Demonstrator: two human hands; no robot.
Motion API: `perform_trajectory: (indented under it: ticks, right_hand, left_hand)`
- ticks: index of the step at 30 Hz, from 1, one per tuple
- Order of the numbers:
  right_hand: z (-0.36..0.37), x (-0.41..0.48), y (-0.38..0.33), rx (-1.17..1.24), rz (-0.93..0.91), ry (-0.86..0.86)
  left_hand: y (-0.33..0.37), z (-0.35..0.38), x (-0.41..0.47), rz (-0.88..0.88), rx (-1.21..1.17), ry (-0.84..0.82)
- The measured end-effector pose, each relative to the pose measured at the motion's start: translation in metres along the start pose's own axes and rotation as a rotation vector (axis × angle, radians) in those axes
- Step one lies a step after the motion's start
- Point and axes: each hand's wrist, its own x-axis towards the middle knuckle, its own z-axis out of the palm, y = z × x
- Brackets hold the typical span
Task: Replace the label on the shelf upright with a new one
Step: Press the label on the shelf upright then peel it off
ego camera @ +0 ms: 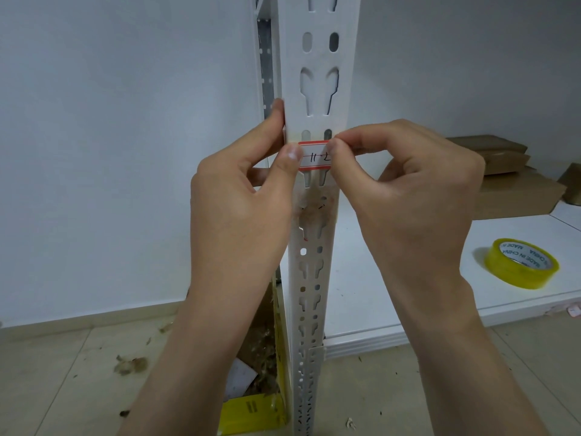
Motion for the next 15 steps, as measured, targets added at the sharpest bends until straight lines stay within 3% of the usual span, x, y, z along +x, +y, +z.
perform_trajectory:
  ticks: [9, 15]
  right_hand:
    - [-0.003, 0.007, 0.004, -0.057, -0.027, -0.09]
    - [-0.014, 0.005, 0.003, -0.033, -0.062, -0.047]
  left_hand:
    - [-0.001, -0.001, 0.001, 0.005, -0.02, -0.005]
    - [-0.001, -0.001, 0.001, 0.0, -0.018, -0.009]
